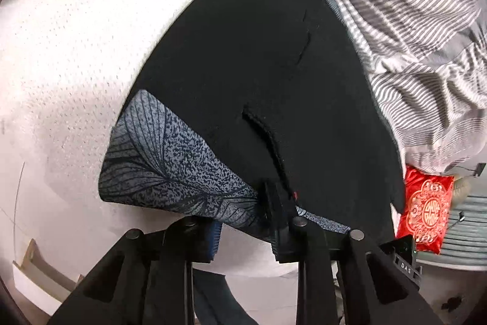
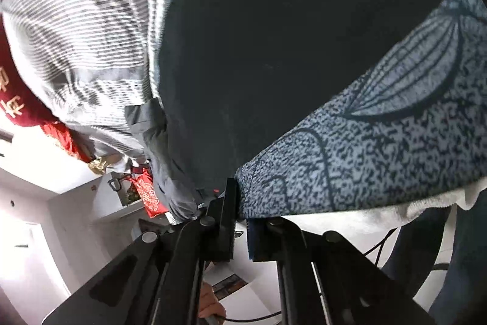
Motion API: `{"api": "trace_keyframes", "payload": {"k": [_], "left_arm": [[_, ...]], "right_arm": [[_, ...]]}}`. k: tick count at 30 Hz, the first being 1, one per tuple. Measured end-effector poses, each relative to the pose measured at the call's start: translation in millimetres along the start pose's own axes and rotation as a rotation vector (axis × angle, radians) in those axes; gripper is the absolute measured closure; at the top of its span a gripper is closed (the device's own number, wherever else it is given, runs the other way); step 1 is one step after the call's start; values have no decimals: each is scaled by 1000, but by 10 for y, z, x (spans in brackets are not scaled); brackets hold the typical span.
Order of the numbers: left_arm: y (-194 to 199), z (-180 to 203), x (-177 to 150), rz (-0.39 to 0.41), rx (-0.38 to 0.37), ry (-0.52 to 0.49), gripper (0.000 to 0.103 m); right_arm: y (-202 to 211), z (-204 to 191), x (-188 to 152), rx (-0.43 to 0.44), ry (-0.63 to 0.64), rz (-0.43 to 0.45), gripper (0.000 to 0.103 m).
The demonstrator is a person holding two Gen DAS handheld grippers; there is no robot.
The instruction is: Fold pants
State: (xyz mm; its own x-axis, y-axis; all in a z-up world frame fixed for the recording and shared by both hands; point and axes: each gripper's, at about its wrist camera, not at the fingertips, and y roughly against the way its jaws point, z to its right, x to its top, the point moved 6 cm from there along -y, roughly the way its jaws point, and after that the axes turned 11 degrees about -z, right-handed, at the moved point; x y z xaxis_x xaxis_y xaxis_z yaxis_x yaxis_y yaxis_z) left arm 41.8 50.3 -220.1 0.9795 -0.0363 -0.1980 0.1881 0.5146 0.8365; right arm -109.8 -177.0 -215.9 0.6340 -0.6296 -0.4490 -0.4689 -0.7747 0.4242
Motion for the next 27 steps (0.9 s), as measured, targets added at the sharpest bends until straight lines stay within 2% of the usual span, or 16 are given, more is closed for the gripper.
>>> {"api": "trace_keyframes", "payload": {"k": [8,15,20,27], "left_arm": [[391,478,4,48,83,-175,82],[618,1120,398,90,112,-278,82],[652,1498,811,123,138,-315,82],[281,1885,1559,127,200,-316,82]], "right_arm": [[258,-502,56,-48,103,0,97],[376,-926,366,-63,138,-33,97],[369,-1214,820,-103,182,-95,97],[227,-1373,1658,-150,160,-185,97]]}}
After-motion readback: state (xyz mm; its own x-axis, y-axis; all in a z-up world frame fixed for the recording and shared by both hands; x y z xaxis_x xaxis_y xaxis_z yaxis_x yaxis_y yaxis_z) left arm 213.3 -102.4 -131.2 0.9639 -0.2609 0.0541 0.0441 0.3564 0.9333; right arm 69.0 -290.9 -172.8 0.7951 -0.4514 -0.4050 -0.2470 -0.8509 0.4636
